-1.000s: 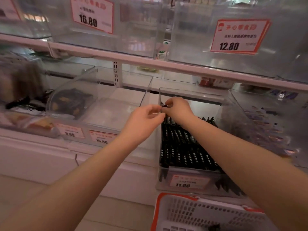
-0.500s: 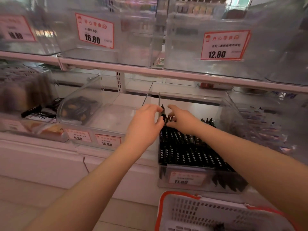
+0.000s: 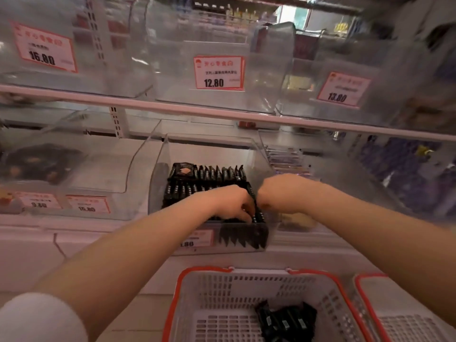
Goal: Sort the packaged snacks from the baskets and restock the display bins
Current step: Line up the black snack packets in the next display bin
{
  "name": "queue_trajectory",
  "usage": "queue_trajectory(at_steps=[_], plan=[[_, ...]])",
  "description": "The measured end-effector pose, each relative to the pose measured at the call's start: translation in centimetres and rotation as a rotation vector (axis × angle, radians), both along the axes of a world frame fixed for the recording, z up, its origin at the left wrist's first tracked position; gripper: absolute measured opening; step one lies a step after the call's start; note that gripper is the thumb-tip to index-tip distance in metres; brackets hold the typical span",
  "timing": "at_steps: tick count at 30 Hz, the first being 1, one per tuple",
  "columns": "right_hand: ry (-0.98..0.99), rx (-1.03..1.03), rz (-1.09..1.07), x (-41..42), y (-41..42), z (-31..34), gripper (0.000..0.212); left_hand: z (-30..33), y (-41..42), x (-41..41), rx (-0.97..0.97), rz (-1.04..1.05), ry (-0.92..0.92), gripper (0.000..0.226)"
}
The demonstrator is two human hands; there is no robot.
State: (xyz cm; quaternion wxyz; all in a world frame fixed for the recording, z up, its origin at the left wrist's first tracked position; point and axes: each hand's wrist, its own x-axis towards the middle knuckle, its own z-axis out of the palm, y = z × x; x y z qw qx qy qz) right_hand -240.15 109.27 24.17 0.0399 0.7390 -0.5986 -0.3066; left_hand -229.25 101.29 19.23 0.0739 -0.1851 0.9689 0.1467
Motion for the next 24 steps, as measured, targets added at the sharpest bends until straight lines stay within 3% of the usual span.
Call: queue_trajectory(at_steps=[4,8,12,17,20,24], plan=[[0.102,0.040,0.082,-0.1,-1.0,-2.1,0.018,-1.5,-0.2,-2.0,-0.056,0.011,-0.098,0.051],[0.140,0.040,0.133,-0.6,-2.2,-3.7,0.017,-2.7,-0.9,-1.9,-0.093,-0.002,-0.064,0.063],[0.130,0.002,0.123,-0.7,-2.8,-4.2,0.024,-3.4,-1.5,-1.4,-0.061,0.023,0.010,0.066],[0.117,-0.095,0.166,-1.1,-3.2,-5.1,0.015,-3.9,-1.6,-2.0,-0.092,0.042,0.043,0.067],[0.077,-0.013,0.187,-1.6,-3.1,-4.3,0.009,-4.3,-1.7,-2.1,-0.127,0.110,0.055,0.064],[0.006,0.092,0.150,-1.5,-2.9,-3.5,0.024,-3.7,-2.2,-1.8,-0.119,0.088,0.024,0.058]])
